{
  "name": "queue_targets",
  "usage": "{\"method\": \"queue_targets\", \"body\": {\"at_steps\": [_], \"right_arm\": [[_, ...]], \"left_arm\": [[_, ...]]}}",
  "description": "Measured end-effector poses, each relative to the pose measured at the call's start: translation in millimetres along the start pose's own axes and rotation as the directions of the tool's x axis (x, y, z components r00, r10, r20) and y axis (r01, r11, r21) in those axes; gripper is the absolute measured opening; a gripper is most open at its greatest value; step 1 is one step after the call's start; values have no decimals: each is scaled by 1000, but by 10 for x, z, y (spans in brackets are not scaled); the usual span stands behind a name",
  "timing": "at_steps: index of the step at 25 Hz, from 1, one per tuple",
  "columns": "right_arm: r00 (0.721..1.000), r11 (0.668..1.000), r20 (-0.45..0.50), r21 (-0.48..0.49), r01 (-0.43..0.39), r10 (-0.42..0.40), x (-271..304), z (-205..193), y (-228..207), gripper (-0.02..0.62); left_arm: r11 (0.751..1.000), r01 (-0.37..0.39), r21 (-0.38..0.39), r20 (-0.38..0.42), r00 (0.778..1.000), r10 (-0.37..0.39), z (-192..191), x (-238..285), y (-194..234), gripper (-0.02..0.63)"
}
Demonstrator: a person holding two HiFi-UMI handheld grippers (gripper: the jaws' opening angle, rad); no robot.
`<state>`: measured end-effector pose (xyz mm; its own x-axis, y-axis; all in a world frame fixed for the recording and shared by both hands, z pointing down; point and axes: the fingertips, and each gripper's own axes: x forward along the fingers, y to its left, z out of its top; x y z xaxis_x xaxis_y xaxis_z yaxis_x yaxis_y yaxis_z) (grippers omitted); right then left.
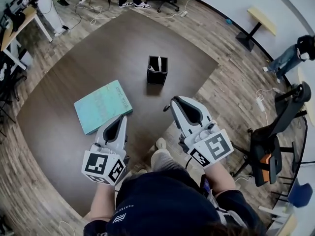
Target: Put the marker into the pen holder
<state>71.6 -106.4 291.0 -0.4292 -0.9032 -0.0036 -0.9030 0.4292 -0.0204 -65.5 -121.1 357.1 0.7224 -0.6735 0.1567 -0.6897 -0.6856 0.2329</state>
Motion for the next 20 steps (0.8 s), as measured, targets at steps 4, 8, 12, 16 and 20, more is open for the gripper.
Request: {"method": "queue_targets", "body": {"at_steps": [4,8,12,16,20], "right_arm": [[998,998,2,4,-59,59,236,29,-326,23],[994,993,4,-14,-113,113,446,52,-591,23],[989,989,8,-17,-150,150,627,47,-851,23],[984,984,19,-13,-178,178,781,44,-1058,23],[977,977,22,-13,-212,213,948,25,-1187,23]], "left_arm": [[999,-48,-8,7,999,48,69,338,15,6],[995,-98,-1,10,995,98,105,614,58,6],[990,-139,-14,16,990,140,134,863,104,6],[985,-172,-12,16,985,172,140,1046,145,6],[979,-203,-11,12,979,203,133,1162,191,6]]}}
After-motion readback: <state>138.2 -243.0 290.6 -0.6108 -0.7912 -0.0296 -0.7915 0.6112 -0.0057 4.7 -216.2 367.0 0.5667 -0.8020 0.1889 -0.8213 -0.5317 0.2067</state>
